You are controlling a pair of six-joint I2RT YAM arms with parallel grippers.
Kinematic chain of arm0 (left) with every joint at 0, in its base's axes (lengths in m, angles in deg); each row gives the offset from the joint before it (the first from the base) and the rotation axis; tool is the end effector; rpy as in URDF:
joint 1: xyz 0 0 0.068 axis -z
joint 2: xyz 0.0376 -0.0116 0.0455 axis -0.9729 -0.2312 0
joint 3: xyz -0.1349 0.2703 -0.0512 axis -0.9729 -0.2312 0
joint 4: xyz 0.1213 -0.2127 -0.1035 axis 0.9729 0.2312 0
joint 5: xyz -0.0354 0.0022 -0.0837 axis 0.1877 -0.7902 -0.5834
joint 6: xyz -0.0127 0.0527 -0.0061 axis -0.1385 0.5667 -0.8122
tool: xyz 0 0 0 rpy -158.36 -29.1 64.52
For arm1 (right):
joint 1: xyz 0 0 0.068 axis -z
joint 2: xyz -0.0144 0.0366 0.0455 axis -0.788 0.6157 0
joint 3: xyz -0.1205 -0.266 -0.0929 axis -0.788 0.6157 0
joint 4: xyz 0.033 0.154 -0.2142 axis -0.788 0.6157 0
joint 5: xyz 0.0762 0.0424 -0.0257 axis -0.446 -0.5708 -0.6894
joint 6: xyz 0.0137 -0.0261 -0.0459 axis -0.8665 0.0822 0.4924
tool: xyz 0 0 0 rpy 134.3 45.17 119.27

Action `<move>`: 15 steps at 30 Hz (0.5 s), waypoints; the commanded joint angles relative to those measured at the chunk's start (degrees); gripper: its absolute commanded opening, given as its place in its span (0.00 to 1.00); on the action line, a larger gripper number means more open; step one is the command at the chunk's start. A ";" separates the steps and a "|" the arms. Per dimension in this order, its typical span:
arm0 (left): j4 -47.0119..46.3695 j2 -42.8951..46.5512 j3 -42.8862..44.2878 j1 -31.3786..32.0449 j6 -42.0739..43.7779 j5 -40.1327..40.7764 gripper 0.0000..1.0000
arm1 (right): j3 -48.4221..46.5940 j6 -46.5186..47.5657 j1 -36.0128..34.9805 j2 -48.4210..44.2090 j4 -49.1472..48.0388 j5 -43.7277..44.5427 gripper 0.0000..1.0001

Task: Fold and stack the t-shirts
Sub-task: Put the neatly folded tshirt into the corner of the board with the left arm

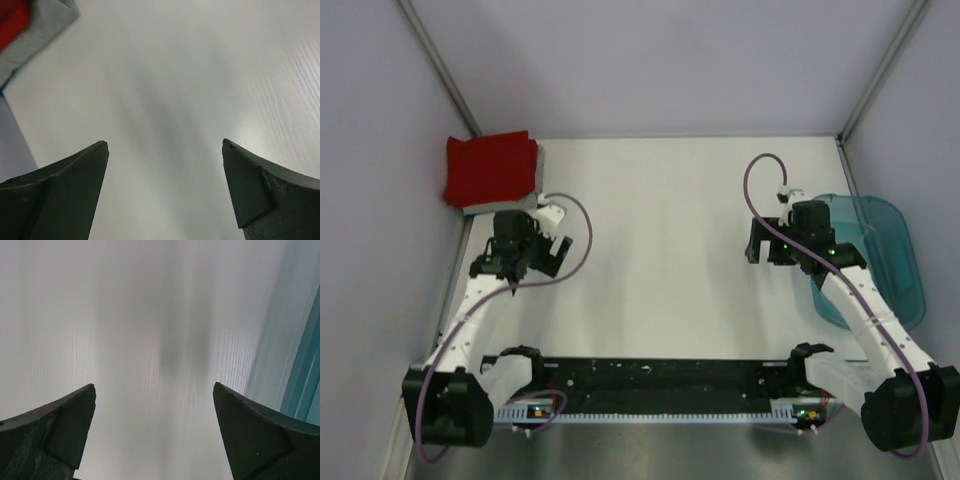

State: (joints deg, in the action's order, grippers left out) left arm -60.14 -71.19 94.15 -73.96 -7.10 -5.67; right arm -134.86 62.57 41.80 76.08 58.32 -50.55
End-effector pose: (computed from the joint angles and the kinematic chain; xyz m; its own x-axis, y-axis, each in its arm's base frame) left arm 0.2143 -0.0137 0.2971 -0.5533 0.4645 -0.6915 0.4070 0.8750 0.2621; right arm 0.1916 0.0366 0.2973 -0.7351 0.0522 -0.6759 -0.0849 0.9821 0.1681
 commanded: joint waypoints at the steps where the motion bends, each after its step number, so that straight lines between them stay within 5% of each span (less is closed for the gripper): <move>1: -9.89 10.32 -12.52 -0.22 -1.52 -5.97 0.99 | 1.52 0.20 0.53 -2.93 -4.55 -1.02 0.99; 6: -15.45 16.84 -20.73 -0.22 -0.11 -7.73 0.99 | 3.01 0.02 0.44 -3.37 -6.66 -1.63 0.99; 15: -30.03 17.02 -28.09 -0.22 -10.67 -7.38 0.99 | 3.80 0.02 0.44 -4.07 -7.72 -0.58 0.99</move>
State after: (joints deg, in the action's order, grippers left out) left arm -79.18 -54.95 70.78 -73.96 -13.57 -12.80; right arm -131.65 62.52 41.80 73.99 53.38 -51.47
